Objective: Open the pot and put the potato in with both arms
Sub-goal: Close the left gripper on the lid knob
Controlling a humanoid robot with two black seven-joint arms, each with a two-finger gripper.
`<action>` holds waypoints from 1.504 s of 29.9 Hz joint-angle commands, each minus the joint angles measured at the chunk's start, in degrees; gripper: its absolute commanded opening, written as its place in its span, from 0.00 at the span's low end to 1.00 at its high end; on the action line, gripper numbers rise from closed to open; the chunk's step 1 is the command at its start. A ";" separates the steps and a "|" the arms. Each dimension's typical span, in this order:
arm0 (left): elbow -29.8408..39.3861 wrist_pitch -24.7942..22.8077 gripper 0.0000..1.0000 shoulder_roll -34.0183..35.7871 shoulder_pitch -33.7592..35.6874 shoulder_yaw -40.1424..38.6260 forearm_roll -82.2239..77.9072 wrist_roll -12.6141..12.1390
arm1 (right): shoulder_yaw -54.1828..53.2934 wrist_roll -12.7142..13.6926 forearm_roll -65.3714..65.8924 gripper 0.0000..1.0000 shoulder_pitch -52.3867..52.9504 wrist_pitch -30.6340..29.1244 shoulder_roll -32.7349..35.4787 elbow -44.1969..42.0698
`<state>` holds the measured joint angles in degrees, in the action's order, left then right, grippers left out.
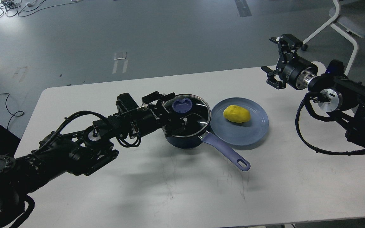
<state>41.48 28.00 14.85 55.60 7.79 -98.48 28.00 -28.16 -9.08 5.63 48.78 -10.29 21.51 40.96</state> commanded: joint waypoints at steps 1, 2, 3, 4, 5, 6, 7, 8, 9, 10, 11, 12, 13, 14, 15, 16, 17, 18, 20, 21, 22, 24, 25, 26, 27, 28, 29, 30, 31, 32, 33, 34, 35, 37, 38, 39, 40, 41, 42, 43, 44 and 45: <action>0.00 0.00 0.99 -0.44 0.21 0.03 1.97 0.00 | 0.73 -0.06 0.00 1.00 0.00 0.00 0.11 0.00; 0.00 0.00 0.99 -0.53 0.21 0.03 2.50 0.00 | 0.73 -0.06 0.00 1.00 0.00 0.09 0.11 0.00; 0.00 0.00 0.99 -0.53 0.21 0.03 3.03 0.00 | 0.73 -0.06 0.00 1.00 0.00 0.09 0.11 0.00; 0.00 0.00 0.99 -0.53 0.21 0.03 3.73 0.00 | 0.82 -0.06 0.00 1.00 0.00 0.09 0.11 0.00; 0.00 0.00 0.99 -0.53 0.21 0.03 4.09 0.00 | 0.82 -0.06 -0.09 1.00 0.00 0.00 0.11 0.00; 0.00 0.00 0.99 -0.53 0.13 0.03 4.26 0.00 | 0.82 0.03 0.00 1.00 0.00 0.00 0.11 0.00; -0.08 0.00 0.99 -0.53 0.13 0.03 4.27 0.00 | 0.82 0.03 0.00 1.00 0.00 0.09 0.11 0.00; -0.08 0.00 0.99 -0.53 0.04 0.03 4.18 0.00 | 0.91 -0.06 0.00 1.00 0.00 0.00 0.11 0.00; -0.08 0.00 0.99 -0.53 0.04 0.03 4.18 0.00 | 0.91 -0.06 0.00 1.00 0.00 0.09 0.11 0.00; -0.17 0.00 0.99 -0.53 0.04 0.03 4.09 0.00 | 0.91 0.03 0.00 1.00 0.00 0.00 0.11 0.00; -0.35 0.00 0.99 -0.53 0.04 0.03 4.09 0.00 | 0.91 0.03 -0.09 1.00 0.00 0.09 0.11 0.00; -1.13 0.00 0.99 -0.61 0.04 0.03 4.09 0.00 | 0.91 0.03 0.00 1.00 0.00 0.09 0.11 0.00; -2.10 0.00 0.99 -0.79 0.21 0.03 4.18 0.00 | 0.91 0.03 0.00 1.00 0.00 0.09 0.11 0.00; -2.54 0.00 0.99 -1.05 0.13 0.03 4.18 0.00 | 0.91 -0.06 0.00 1.00 0.00 0.09 0.03 0.00; -2.98 0.00 0.99 -1.49 0.04 0.03 4.26 0.00 | 0.91 -0.06 0.00 1.00 0.00 0.09 0.03 0.00; -3.42 0.00 0.99 -2.10 -0.22 0.03 4.27 0.00 | 0.91 -0.06 0.00 1.00 0.00 0.09 0.03 0.00; -3.51 0.00 0.99 -2.20 -0.31 0.03 4.18 0.00 | 0.91 -0.06 0.00 1.00 0.00 0.09 0.11 0.00; -3.51 0.00 0.99 -2.28 -0.40 0.12 4.09 0.00 | 0.91 -0.06 -0.09 1.00 0.08 0.09 0.11 0.00; -3.51 0.00 0.99 -2.37 -0.49 0.12 4.18 0.00 | 0.91 -0.06 -0.09 1.00 0.08 0.09 0.11 0.00; -3.51 0.00 0.99 -2.46 -0.58 0.12 4.18 0.00 | 0.91 -0.06 0.00 1.00 0.08 0.09 0.20 0.00; -3.51 0.00 0.99 -2.72 -0.75 0.12 4.18 0.00 | 0.91 -0.06 0.00 1.00 0.08 0.09 0.20 0.09; -3.51 0.00 0.99 -2.81 -0.93 0.12 4.18 0.00 | 0.91 -0.06 0.00 1.00 0.00 0.09 0.64 0.09; -3.43 0.00 0.99 -2.81 -0.93 0.12 4.18 0.00 | 0.91 -0.06 -0.09 1.00 0.00 0.00 0.81 0.09; -3.51 0.00 0.99 -2.81 -0.84 0.12 4.18 0.00 | 1.00 -0.06 -0.09 1.00 -0.09 0.09 0.90 0.09; -3.51 0.00 0.98 -2.73 -0.84 0.03 4.18 0.00 | 1.00 -0.06 -0.09 1.00 -0.18 0.09 0.90 0.09; -3.51 0.00 0.98 -2.73 -0.84 0.03 4.18 0.00 | 1.00 -0.06 -0.09 1.00 -0.18 0.09 0.90 0.09; -3.51 0.00 0.97 -2.81 -0.84 0.03 4.26 0.00 | 1.00 -0.06 0.00 1.00 -0.35 0.00 0.90 0.09; -3.51 0.00 0.93 -2.81 -0.84 0.03 4.27 0.00 | 1.00 -0.06 0.00 1.00 -0.44 0.09 0.90 0.09; -3.51 0.00 0.89 -2.81 -0.84 0.03 4.27 0.00 | 1.08 -0.06 0.00 1.00 -0.44 0.09 0.90 0.09; -3.51 0.00 0.85 -2.81 -0.84 0.03 4.27 0.00 | 1.17 -0.06 0.00 1.00 -0.44 0.09 0.90 0.09; -3.51 0.00 0.80 -3.07 -0.93 0.03 4.18 0.00 | 1.17 -0.06 0.00 1.00 -0.44 0.09 0.90 0.09; -3.43 0.00 0.76 -3.08 -0.93 0.12 4.18 0.00 | 1.17 -0.06 0.00 1.00 -0.44 0.09 0.90 0.09; -3.42 0.00 0.74 -3.16 -0.93 0.12 4.09 0.00 | 1.17 -0.06 0.00 1.00 -0.44 0.09 0.90 0.09; -3.34 0.00 0.66 -3.16 -0.93 0.12 4.09 0.00 | 1.17 -0.06 0.00 1.00 -0.44 0.09 0.90 0.00; -3.16 0.00 0.63 -3.08 -0.93 0.12 4.00 0.00 | 1.17 -0.06 0.00 1.00 -0.44 0.00 0.90 0.00; -2.99 0.00 0.61 -3.08 -0.84 0.12 4.00 0.00 | 1.26 -0.06 0.00 1.00 -0.44 0.09 0.90 -0.09; -2.90 0.00 0.60 -3.08 -0.84 0.12 4.00 0.00 | 1.26 -0.06 0.00 1.00 -0.44 0.00 0.90 -0.09; -2.90 0.00 0.59 -3.08 -0.84 0.12 3.91 0.00 | 1.26 -0.06 0.00 1.00 -0.44 0.09 0.90 -0.09; -2.81 0.00 0.58 -2.99 -0.75 0.12 3.91 0.00 | 1.26 -0.06 0.00 1.00 -0.53 0.09 0.90 -0.09; -2.81 0.00 0.57 -2.99 -0.75 0.12 3.91 0.00 | 1.61 -0.06 0.00 1.00 -0.53 0.09 0.90 -0.09; -2.72 0.00 0.55 -2.99 -0.75 0.12 3.91 0.00 | 2.22 -0.15 0.00 1.00 -0.53 0.09 0.90 -0.09; -2.72 0.00 0.54 -2.99 -0.75 0.12 3.91 0.00 | 2.40 -0.23 0.00 1.00 -0.53 0.18 0.90 -0.09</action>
<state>38.65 28.00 11.84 54.73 7.91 -94.55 28.00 -26.59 -9.16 5.63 48.27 -10.21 22.42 40.87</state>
